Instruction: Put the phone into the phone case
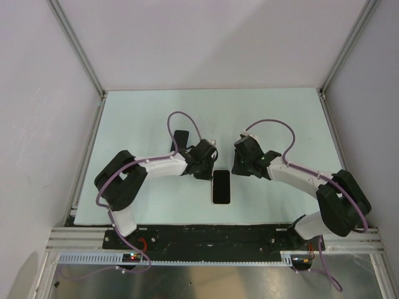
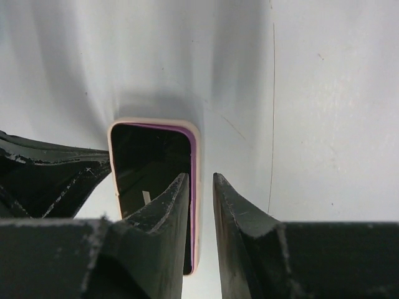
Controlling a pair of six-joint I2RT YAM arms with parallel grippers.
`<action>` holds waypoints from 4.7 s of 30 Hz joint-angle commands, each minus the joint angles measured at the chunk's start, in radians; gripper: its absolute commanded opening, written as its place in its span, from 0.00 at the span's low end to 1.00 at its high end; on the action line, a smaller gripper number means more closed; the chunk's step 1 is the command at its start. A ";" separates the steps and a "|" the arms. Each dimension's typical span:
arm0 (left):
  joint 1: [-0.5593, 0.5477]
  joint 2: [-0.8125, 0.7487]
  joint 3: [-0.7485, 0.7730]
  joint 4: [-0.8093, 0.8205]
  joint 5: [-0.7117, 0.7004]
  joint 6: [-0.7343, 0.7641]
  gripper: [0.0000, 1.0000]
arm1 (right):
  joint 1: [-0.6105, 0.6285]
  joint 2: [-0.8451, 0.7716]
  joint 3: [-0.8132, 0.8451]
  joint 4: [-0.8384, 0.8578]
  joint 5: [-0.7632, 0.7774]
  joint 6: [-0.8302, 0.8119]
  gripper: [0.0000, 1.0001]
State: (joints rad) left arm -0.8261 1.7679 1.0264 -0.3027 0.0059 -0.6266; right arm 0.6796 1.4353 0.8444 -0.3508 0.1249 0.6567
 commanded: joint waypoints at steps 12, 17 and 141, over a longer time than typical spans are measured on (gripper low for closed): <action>-0.027 0.101 0.152 0.035 0.084 0.030 0.00 | -0.041 0.066 0.029 0.041 0.012 -0.041 0.27; -0.028 0.102 0.149 0.033 0.082 0.028 0.00 | -0.043 0.081 0.028 0.021 0.043 -0.031 0.24; -0.017 0.054 0.150 0.001 0.057 0.061 0.00 | -0.054 0.161 -0.192 0.043 0.035 0.005 0.31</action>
State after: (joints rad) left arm -0.8387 1.8343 1.1446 -0.3164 0.0574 -0.5900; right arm 0.6380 1.5528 0.7597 -0.1650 0.1551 0.6739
